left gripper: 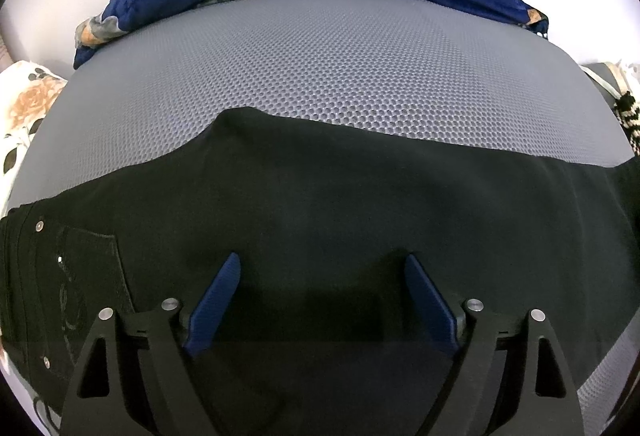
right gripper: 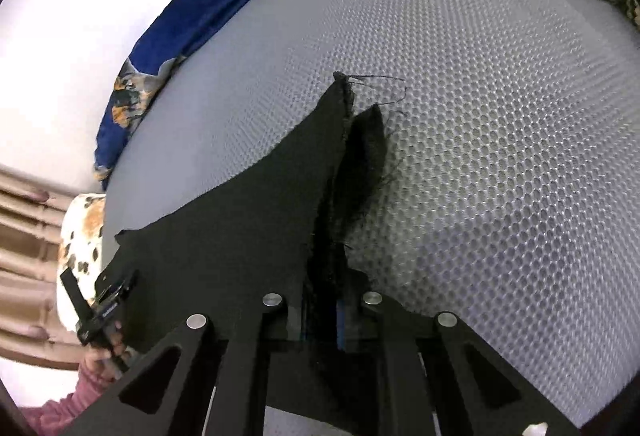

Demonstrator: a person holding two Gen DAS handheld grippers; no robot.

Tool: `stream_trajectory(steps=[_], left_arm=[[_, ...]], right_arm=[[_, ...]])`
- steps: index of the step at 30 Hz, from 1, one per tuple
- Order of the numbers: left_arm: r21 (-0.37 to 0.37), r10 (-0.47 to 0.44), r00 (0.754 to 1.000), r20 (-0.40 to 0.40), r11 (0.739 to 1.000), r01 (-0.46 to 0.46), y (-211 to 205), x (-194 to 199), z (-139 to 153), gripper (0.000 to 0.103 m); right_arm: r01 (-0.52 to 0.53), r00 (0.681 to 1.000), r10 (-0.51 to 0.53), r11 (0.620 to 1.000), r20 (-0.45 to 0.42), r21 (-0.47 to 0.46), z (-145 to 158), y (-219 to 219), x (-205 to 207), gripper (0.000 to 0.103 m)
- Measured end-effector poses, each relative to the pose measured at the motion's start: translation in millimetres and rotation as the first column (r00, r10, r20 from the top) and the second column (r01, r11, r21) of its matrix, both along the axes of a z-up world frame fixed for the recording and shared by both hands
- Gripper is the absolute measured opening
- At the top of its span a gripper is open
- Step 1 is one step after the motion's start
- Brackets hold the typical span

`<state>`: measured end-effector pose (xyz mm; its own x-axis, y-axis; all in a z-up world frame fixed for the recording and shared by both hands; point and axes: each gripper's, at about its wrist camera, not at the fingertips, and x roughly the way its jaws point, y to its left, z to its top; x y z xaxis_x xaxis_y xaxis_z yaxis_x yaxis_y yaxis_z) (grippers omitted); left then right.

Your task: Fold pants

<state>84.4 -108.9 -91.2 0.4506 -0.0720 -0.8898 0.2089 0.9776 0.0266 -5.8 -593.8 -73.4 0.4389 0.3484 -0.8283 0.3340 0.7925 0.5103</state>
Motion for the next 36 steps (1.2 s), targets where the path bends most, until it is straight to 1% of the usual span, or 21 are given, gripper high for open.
stream_trajectory(steps=[1,5,8,14,19,23,29,33,36], left_arm=[[-0.002,-0.005,1.0,0.001,1.0,0.005,1,0,0,0.085],[0.0,-0.028,0.999,0.014,1.0,0.028,3,-2,4,0.085],[-0.024,-0.031,0.999,0.036,0.999,0.031,11,-6,12,0.085],[-0.065,0.0,0.998,0.067,0.998,0.004,45,-12,27,0.085],[-0.087,0.035,0.997,0.075,0.996,-0.028,74,-18,32,0.085],[-0.101,0.04,0.996,0.082,0.994,-0.031,90,-22,36,0.085],[-0.134,0.039,0.994,0.099,0.991,-0.026,105,-25,44,0.085],[-0.151,0.027,0.994,0.107,0.988,-0.011,115,-26,48,0.085],[-0.159,0.021,0.994,0.109,0.987,-0.004,121,-27,52,0.085]], right_arm=[[0.006,1.0,-0.006,1.0,-0.005,-0.025,5,6,1,0.01],[0.019,1.0,-0.02,0.998,-0.008,-0.055,19,29,2,0.01],[0.005,1.0,-0.006,0.997,-0.004,-0.078,30,55,6,0.01],[-0.047,0.999,0.048,0.995,0.011,-0.083,45,106,17,0.01],[-0.089,0.995,0.091,0.995,0.035,-0.05,52,145,31,0.009],[-0.137,0.99,0.138,0.99,0.034,-0.029,51,180,43,0.009],[-0.229,0.972,0.228,0.973,0.055,0.017,46,247,65,0.008],[-0.282,0.959,0.281,0.959,0.044,0.014,34,291,80,0.009],[-0.326,0.945,0.325,0.944,0.029,0.049,23,321,90,0.008]])
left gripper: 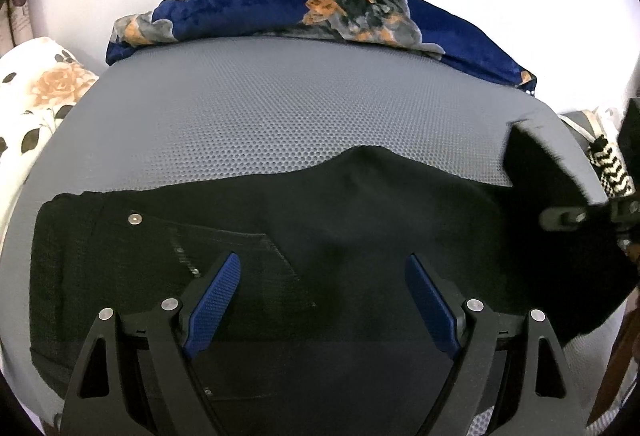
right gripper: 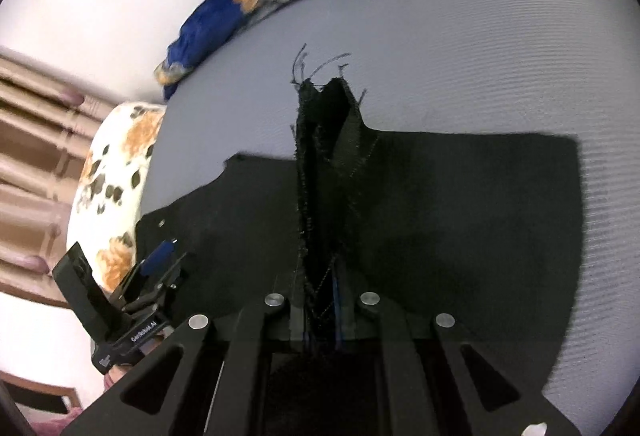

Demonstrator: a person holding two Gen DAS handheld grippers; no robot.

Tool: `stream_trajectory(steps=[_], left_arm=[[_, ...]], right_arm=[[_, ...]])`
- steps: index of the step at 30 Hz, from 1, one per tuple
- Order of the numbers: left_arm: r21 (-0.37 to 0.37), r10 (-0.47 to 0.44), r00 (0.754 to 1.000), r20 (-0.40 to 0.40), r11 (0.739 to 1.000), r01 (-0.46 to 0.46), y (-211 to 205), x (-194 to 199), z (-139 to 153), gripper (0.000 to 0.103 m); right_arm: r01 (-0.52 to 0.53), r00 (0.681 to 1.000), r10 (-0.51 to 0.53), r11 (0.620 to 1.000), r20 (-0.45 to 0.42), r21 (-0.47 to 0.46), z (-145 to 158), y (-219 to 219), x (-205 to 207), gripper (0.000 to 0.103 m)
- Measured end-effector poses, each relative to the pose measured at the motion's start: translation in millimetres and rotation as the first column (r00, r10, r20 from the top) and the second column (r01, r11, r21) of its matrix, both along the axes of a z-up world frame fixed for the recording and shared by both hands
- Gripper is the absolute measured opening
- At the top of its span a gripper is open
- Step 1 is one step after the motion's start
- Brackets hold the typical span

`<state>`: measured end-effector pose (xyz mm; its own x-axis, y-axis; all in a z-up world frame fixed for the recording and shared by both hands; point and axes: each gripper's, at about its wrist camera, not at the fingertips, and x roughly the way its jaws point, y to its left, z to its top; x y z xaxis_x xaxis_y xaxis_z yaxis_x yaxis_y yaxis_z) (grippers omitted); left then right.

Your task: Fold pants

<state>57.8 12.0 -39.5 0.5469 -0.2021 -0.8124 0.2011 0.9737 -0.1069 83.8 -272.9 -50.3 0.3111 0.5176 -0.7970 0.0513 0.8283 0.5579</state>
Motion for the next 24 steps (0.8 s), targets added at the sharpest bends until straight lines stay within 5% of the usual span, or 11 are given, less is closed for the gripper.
stream_trajectory(steps=[11,19,24], left_arm=[[-0.049,-0.031,0.999,0.008,0.998,0.031,13,-5,12,0.085],[-0.107,-0.018,0.999,-0.029,0.994,0.015,16,-4,11,0.085],[-0.14,-0.02,0.999,-0.05,0.99,0.013,16,-4,12,0.085]], right_arm=[[-0.171,0.985,0.166,0.977,-0.049,-0.129,-34,76,10,0.01],[-0.233,0.972,0.235,0.951,-0.016,-0.202,-29,98,8,0.041],[-0.262,0.96,0.278,0.932,0.032,-0.249,-13,103,-2,0.043]])
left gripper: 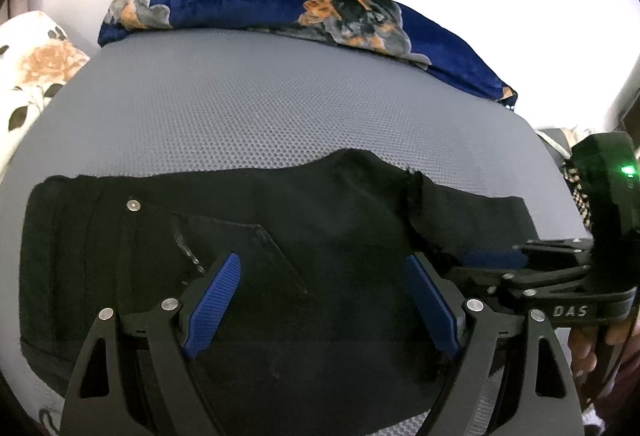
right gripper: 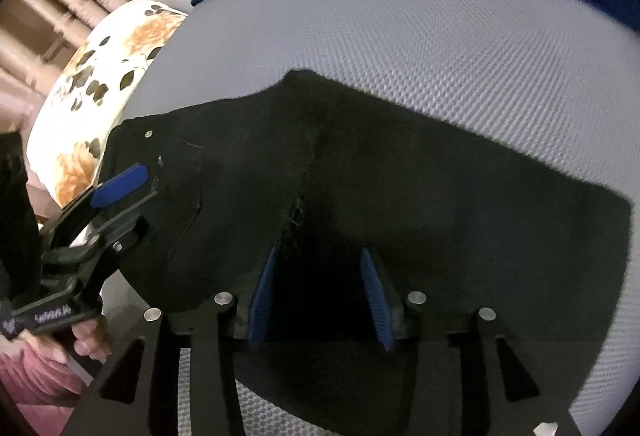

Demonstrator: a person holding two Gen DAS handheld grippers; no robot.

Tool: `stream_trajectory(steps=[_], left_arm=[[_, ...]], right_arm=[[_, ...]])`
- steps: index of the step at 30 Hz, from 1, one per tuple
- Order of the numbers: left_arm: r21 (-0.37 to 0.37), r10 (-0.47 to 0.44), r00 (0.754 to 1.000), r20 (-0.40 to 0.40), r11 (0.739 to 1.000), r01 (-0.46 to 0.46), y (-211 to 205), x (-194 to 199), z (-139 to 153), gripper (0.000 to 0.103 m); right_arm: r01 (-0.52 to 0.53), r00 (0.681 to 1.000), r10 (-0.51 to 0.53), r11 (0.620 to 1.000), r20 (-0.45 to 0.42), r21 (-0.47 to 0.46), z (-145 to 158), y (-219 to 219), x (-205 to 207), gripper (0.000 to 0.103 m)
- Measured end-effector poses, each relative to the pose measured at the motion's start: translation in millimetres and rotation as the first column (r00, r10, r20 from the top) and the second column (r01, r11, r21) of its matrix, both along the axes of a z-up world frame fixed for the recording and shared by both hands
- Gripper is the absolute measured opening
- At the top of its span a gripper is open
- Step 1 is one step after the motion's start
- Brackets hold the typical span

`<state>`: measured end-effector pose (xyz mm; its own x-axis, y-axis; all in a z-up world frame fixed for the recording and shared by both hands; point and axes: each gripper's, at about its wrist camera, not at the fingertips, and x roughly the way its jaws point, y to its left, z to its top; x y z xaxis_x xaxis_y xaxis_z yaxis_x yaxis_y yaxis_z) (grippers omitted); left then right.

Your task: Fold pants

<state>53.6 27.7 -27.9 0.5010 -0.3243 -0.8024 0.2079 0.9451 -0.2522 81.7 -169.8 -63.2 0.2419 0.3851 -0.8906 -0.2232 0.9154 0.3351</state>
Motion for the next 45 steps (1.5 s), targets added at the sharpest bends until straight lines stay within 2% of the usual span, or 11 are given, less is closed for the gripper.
stream_trajectory(steps=[3,9,16,24,27,31,33,37,39,40,45], left_arm=[[-0.051,-0.025,0.999,-0.044,0.998,0.023,-3,-1,-3,0.085],[-0.156,-0.096,0.985,-0.144,0.985,0.073,-15,1,-13,0.081],[-0.267,-0.135,0.946,-0.294,0.962,0.054,-23,14,-41,0.062],[-0.319,-0.217,0.924,-0.316,0.941,0.112,-44,27,-49,0.056],[-0.395,-0.306,0.883,-0.356,0.906,0.155,-56,30,-57,0.05],[-0.428,-0.353,0.867,-0.352,0.885,0.186,-72,35,-59,0.05],[-0.511,-0.393,0.834,-0.386,0.844,0.161,-78,38,-67,0.05],[-0.575,-0.391,0.834,-0.389,0.811,0.112,-78,45,-76,0.045],[-0.566,-0.363,0.838,-0.407,0.821,0.081,-76,47,-79,0.027],[-0.54,-0.344,0.843,-0.413,0.838,0.078,-75,47,-81,0.003],[-0.455,-0.331,0.874,-0.356,0.878,0.148,-82,38,-68,0.003]], right_arm=[[0.023,0.999,-0.021,0.999,0.05,-0.033,12,-13,-6,0.051],[0.118,0.99,-0.114,0.992,0.079,-0.048,21,-54,-15,0.052],[0.226,0.973,-0.224,0.974,0.056,-0.028,13,-91,-23,0.053],[0.256,0.967,-0.255,0.967,0.023,-0.011,-1,-103,-25,0.053],[0.262,0.965,-0.262,0.965,0.02,-0.002,-4,-106,-23,0.053],[0.273,0.962,-0.273,0.962,0.017,0.011,-6,-110,-21,0.053],[0.28,0.96,-0.281,0.96,0.015,0.02,-6,-113,-21,0.053],[0.295,0.955,-0.295,0.955,0.009,0.035,-7,-119,-19,0.054],[0.302,0.953,-0.303,0.952,0.006,0.042,-8,-122,-21,0.054],[0.303,0.953,-0.304,0.952,0.006,0.043,-8,-122,-21,0.054],[0.299,0.954,-0.3,0.954,0.01,0.035,-7,-122,-21,0.054]])
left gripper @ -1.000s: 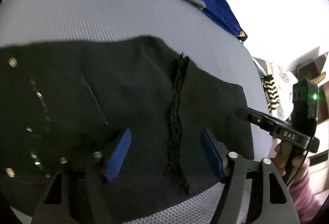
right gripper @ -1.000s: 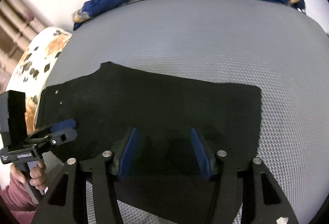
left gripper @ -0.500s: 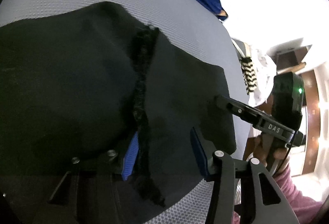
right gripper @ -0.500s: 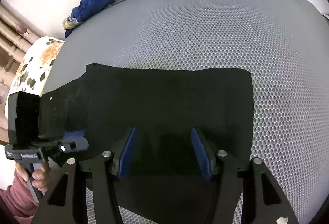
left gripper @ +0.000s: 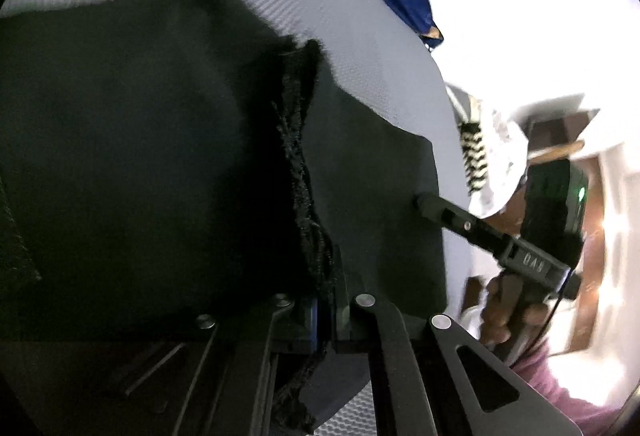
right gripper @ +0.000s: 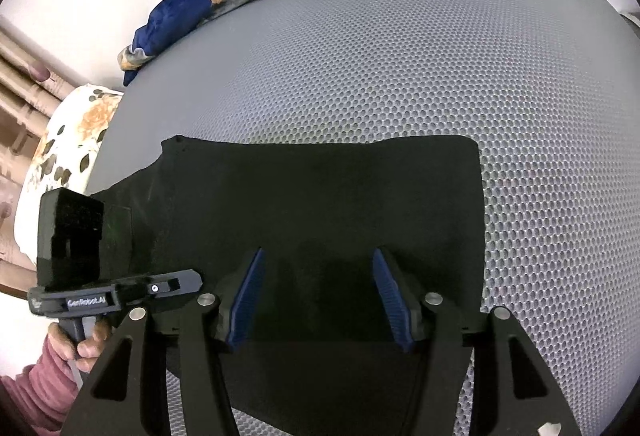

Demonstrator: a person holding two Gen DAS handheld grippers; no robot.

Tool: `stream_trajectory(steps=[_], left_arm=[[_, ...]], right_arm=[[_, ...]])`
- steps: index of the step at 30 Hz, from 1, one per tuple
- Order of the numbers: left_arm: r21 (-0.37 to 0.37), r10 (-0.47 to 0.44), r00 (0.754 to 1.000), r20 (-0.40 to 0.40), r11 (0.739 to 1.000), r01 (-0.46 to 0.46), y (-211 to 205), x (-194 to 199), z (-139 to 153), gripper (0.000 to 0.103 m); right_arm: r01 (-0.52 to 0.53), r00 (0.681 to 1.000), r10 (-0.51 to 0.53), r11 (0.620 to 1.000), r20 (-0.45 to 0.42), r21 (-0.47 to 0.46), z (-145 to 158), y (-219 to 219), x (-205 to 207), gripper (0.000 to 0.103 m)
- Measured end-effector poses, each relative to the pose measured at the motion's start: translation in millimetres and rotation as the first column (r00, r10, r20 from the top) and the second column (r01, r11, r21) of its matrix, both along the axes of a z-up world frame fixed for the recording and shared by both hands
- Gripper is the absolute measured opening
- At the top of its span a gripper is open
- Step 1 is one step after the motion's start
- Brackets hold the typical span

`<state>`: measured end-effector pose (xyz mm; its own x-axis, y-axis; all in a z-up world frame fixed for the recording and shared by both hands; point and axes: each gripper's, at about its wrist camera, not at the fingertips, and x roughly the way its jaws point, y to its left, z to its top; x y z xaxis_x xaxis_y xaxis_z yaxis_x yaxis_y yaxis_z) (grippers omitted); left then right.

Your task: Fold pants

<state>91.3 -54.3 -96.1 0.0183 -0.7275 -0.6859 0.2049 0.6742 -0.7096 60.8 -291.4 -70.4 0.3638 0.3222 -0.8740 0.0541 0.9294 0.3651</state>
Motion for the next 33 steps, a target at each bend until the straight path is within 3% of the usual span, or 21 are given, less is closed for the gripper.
stream_trajectory(steps=[7,12,14,16,19,21,22,24,25,27,29,30,33], left_arm=[[0.062,-0.037,0.989,0.14,0.998,0.028,4,-5,39,0.003],[0.123,-0.03,0.993,0.116,0.992,0.015,19,-7,22,0.003],[0.191,-0.051,0.993,0.105,0.981,0.03,15,-11,7,0.003],[0.206,-0.052,0.99,0.128,0.978,0.025,13,-15,7,0.004],[0.287,-0.094,0.983,0.16,0.957,0.045,5,-18,14,0.009],[0.363,-0.121,0.97,0.212,0.931,0.037,1,-21,23,0.012],[0.392,-0.129,0.963,0.237,0.92,0.026,6,-24,27,0.019],[0.477,-0.145,0.927,0.346,0.878,-0.041,4,-28,41,0.025],[0.483,-0.146,0.912,0.384,0.873,-0.064,5,-29,47,0.026],[0.462,-0.136,0.886,0.444,0.882,-0.096,6,-28,58,0.029],[0.421,-0.112,0.873,0.475,0.9,-0.113,2,-23,66,0.045],[0.411,-0.114,0.869,0.482,0.905,-0.11,-1,-19,67,0.048],[0.428,-0.146,0.86,0.489,0.899,-0.091,-15,-8,60,0.049]], right_arm=[[0.003,1.0,-0.003,1.0,0.009,-0.008,2,4,0,0.054],[-0.001,1.0,0.001,1.0,0.018,-0.014,1,6,0,0.054],[-0.003,1.0,0.003,1.0,0.015,-0.018,-2,9,2,0.054],[-0.01,1.0,0.011,0.999,0.007,-0.039,-7,12,3,0.054],[-0.035,0.999,0.036,0.994,0.007,-0.104,-9,20,4,0.054],[-0.053,0.998,0.056,0.987,0.02,-0.15,-6,25,4,0.054],[-0.052,0.998,0.058,0.985,0.029,-0.166,-3,26,4,0.054],[-0.027,0.997,0.039,0.98,0.06,-0.195,3,23,5,0.054],[-0.01,0.997,0.026,0.978,0.075,-0.206,6,20,6,0.054],[0.018,0.996,0.002,0.975,0.089,-0.221,8,13,8,0.054],[0.036,0.996,-0.014,0.971,0.091,-0.238,6,8,12,0.054],[0.043,0.995,-0.02,0.966,0.094,-0.254,5,6,13,0.054],[0.049,0.995,-0.018,0.95,0.101,-0.308,3,5,18,0.053]])
